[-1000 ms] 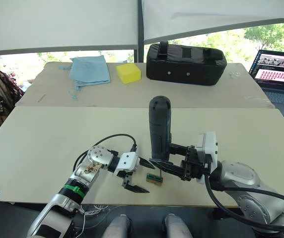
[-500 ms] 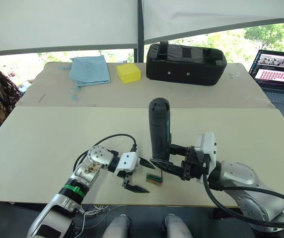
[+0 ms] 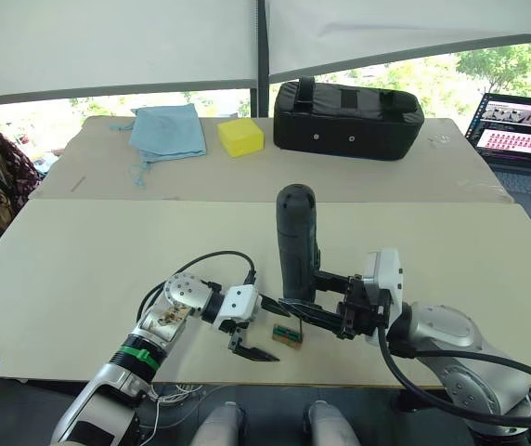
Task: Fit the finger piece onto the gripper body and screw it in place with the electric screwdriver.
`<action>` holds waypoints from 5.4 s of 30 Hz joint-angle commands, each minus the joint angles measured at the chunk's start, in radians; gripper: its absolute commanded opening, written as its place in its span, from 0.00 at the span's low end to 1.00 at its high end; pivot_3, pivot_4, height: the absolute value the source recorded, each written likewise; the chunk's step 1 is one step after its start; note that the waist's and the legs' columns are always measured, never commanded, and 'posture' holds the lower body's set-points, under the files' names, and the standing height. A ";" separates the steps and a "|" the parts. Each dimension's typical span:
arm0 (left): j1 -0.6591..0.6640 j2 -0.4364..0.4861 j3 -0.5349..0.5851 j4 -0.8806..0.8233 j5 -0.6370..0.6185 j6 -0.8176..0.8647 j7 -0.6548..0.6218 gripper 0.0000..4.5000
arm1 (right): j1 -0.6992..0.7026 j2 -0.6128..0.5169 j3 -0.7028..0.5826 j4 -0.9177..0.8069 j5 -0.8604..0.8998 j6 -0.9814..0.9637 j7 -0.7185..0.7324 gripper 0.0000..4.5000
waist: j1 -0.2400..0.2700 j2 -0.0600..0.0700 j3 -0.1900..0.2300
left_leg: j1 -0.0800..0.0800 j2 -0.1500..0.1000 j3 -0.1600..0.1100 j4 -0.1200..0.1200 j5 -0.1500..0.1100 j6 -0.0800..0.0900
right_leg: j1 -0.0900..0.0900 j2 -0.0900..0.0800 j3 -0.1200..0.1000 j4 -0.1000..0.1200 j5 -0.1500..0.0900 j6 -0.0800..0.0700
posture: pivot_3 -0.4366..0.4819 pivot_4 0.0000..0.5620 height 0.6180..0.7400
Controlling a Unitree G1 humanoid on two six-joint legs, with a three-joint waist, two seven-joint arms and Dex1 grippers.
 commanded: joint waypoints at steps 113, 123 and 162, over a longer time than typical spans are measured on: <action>-0.018 -0.032 -0.019 0.003 0.004 -0.019 -0.024 1.00 | 0.035 -0.004 -0.014 -0.062 0.025 -0.086 -0.022 0.43 | 0.000 0.000 0.000 | 0.000 0.000 0.000 0.000 0.000 0.000 | 0.000 0.000 0.000 0.000 0.000 0.000 | 0.48 0.27 1.00; -0.015 -0.030 -0.017 0.003 0.003 -0.020 -0.024 1.00 | 0.031 -0.016 -0.020 -0.065 0.037 -0.074 -0.026 0.43 | 0.000 0.000 0.000 | 0.000 0.000 0.000 0.000 0.000 0.000 | 0.001 0.000 0.000 0.000 0.000 0.000 | 0.48 0.27 1.00; -0.011 -0.033 -0.009 -0.001 -0.006 -0.004 -0.014 1.00 | 0.027 -0.027 -0.017 -0.067 0.007 -0.099 -0.022 0.43 | 0.000 0.000 0.000 | 0.001 0.000 0.000 0.000 0.000 0.000 | 0.001 0.000 0.000 0.000 0.000 0.000 | 0.48 0.27 1.00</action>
